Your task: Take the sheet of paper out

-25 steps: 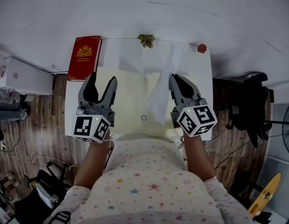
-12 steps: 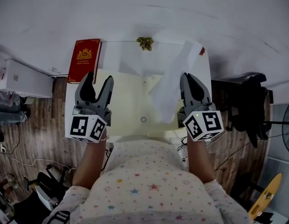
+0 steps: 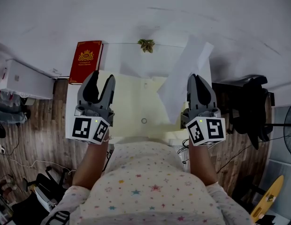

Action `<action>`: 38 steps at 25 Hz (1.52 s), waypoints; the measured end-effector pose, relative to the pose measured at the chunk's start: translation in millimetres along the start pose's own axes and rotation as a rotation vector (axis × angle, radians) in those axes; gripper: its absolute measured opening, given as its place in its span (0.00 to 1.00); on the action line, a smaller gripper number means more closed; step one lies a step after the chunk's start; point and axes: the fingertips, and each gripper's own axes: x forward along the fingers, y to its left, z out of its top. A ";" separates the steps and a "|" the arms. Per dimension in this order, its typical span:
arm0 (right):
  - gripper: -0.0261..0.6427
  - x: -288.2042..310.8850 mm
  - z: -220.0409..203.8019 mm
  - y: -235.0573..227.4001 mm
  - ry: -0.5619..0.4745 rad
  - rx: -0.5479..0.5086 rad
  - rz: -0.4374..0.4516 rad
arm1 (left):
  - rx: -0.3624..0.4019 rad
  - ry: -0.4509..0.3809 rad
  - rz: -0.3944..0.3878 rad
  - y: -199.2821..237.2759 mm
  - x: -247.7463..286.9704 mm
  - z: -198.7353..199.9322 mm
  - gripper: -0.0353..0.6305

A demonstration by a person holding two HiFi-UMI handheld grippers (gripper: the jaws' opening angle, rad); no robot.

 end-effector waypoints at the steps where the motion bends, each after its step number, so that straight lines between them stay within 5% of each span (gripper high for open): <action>1: 0.05 -1.9 1.0 -1.1 -0.003 -0.002 -0.005 | -0.001 -0.004 -0.002 -1.7 -0.2 1.5 0.36; 38: 0.05 -37.0 10.4 -28.9 -0.055 -0.007 -0.053 | 0.007 0.018 -0.071 -53.6 -4.8 -3.2 0.10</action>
